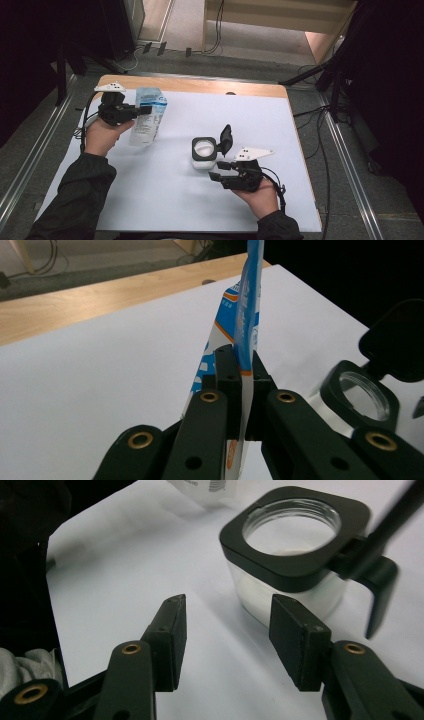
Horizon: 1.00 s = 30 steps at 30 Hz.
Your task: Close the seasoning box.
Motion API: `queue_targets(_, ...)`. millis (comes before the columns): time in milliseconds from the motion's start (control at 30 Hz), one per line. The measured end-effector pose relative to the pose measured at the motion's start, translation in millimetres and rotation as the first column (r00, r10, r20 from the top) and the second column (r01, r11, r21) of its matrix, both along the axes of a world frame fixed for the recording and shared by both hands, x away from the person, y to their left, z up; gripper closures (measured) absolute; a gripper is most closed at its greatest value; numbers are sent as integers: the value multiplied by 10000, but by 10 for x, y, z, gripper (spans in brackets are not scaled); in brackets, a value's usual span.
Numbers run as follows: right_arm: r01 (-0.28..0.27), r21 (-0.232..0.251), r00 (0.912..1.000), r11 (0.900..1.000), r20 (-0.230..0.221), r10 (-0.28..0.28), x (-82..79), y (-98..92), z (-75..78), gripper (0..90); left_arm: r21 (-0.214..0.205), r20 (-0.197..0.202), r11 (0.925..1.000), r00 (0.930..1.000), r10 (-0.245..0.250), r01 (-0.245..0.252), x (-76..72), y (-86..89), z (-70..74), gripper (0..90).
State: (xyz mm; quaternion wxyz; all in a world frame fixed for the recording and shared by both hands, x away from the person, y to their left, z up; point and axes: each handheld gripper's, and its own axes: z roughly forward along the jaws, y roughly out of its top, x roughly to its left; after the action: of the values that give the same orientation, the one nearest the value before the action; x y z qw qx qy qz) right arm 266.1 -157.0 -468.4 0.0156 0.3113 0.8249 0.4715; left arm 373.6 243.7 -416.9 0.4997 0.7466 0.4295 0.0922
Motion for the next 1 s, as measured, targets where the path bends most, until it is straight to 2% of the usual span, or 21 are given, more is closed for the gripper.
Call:
queue_targets(100,185,-2,9998,9998,-28,-185,-2,-91,6,503,67,109,9998,9998,182,-183,53,20,-48,900)
queue_targets(167,301,-9,9995,9995,-47,-301,-2,-149,9,503,58,-24,9996,9996,289,-288,85,31,-92,900)
queue_targets(200,352,-20,9994,9994,-63,-352,-3,-169,11,503,189,-94,9995,9996,252,-251,100,36,-117,900)
queue_targets(267,467,1,9989,9989,-53,-467,9,-221,16,504,55,-30,9996,9996,285,-285,104,49,-139,900)
queue_targets(433,680,83,9976,9976,-94,-679,29,-321,33,503,116,-9,9992,9993,375,-375,90,87,-171,900)
queue_targets(633,901,106,9959,9959,-45,-901,56,-433,54,504,162,-77,9997,9998,205,-204,9,116,-194,888)
queue_targets(767,1112,172,9938,9937,-74,-1111,95,-505,60,505,349,-39,9994,10000,81,-80,-60,133,-186,883)
queue_targets(833,1213,199,9926,9924,-113,-1211,114,-533,63,505,233,-82,9997,10000,-2,4,-98,146,-205,880)
queue_targets(1000,1308,208,9914,9912,-125,-1306,166,-563,65,506,374,-122,9993,9999,3,1,-183,187,-204,869)
